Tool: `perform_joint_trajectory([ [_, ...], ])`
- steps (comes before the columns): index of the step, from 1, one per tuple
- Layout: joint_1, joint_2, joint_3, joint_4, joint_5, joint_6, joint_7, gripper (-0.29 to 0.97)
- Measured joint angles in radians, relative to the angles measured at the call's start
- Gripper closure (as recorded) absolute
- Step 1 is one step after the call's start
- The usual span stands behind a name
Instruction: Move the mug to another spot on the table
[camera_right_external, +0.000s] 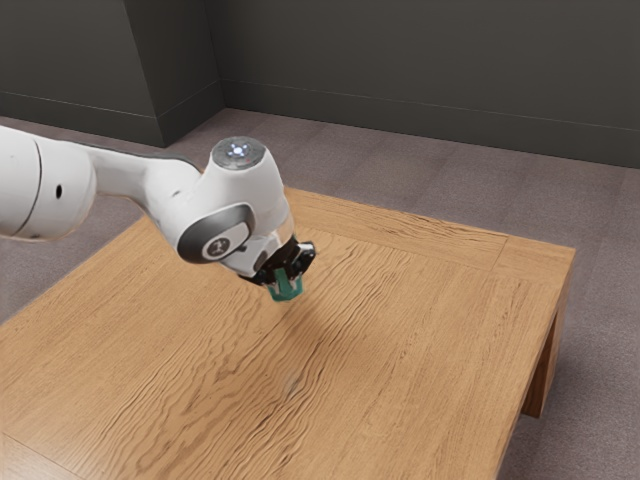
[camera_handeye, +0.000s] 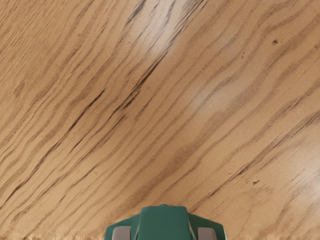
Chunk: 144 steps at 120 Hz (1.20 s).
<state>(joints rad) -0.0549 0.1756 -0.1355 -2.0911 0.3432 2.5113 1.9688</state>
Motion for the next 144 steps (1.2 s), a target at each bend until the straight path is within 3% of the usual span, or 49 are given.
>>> perform_joint_trajectory([
  [22, 0.000, -0.053, 0.045, -0.071, 0.043, 0.012, 0.001, 0.75],
  [54, -0.001, -0.081, 0.097, -0.202, 0.403, 0.107, -0.120, 0.76],
  [69, 0.034, -0.076, 0.111, -0.243, 0.493, 0.157, -0.194, 0.77],
  [123, 0.083, -0.049, 0.112, -0.290, 0.553, 0.226, -0.391, 0.75],
  [144, 0.094, -0.024, 0.111, -0.289, 0.557, 0.233, -0.440, 0.67],
])
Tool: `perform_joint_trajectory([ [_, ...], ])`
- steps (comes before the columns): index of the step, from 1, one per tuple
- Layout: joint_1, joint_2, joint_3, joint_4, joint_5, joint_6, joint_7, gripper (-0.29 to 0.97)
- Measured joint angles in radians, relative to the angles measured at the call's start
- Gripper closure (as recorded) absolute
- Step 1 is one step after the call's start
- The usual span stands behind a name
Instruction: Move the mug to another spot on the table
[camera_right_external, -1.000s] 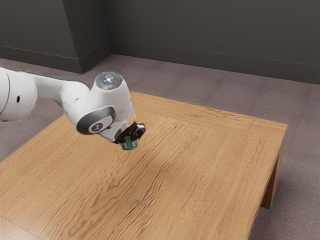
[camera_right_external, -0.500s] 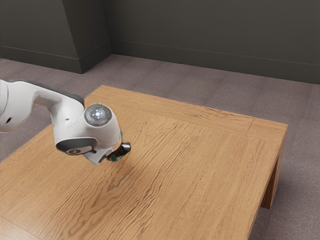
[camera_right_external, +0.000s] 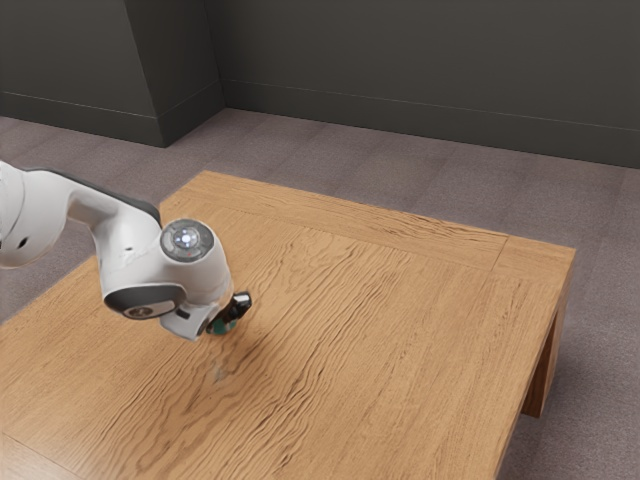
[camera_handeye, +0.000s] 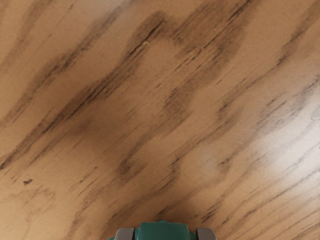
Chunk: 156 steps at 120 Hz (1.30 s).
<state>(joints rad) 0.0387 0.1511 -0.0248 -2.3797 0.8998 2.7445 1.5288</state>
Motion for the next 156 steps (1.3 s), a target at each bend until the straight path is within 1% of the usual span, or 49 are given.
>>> perform_joint_trajectory([
  [10, 0.008, 0.007, 0.000, 0.001, -0.001, -0.002, -0.019, 0.59],
  [27, 0.009, 0.007, -0.001, 0.002, -0.006, -0.007, -0.045, 0.35],
  [38, 0.007, 0.000, -0.002, 0.001, -0.009, -0.008, -0.058, 0.23],
  [46, -0.007, -0.024, -0.003, 0.000, -0.034, -0.010, -0.067, 0.17],
  [62, -0.023, -0.074, -0.005, 0.000, -0.136, -0.034, -0.082, 0.09],
  [72, 0.004, -0.098, -0.002, 0.003, -0.190, -0.081, -0.090, 0.06],
  [80, 0.033, -0.133, -0.010, 0.043, -0.243, -0.158, -0.095, 0.04],
  [91, 0.094, -0.149, -0.060, 0.228, -0.407, -0.348, -0.094, 0.03],
  [99, 0.112, -0.150, -0.068, 0.356, -0.547, -0.498, -0.094, 0.02],
  [107, 0.120, -0.145, -0.063, 0.446, -0.678, -0.631, -0.095, 0.02],
  [112, 0.126, -0.141, -0.060, 0.504, -0.740, -0.708, -0.103, 0.01],
  [120, 0.136, -0.134, -0.058, 0.590, -0.810, -0.825, -0.132, 0.01],
  [127, 0.135, -0.124, -0.054, 0.660, -0.856, -0.918, -0.170, 0.01],
  [134, 0.124, -0.119, -0.052, 0.710, -0.883, -0.995, -0.209, 0.01],
  [144, 0.080, -0.117, -0.049, 0.742, -0.899, -1.074, -0.264, 0.00],
  [156, -0.005, -0.118, -0.038, 0.764, -0.908, -1.134, -0.318, 0.00],
])
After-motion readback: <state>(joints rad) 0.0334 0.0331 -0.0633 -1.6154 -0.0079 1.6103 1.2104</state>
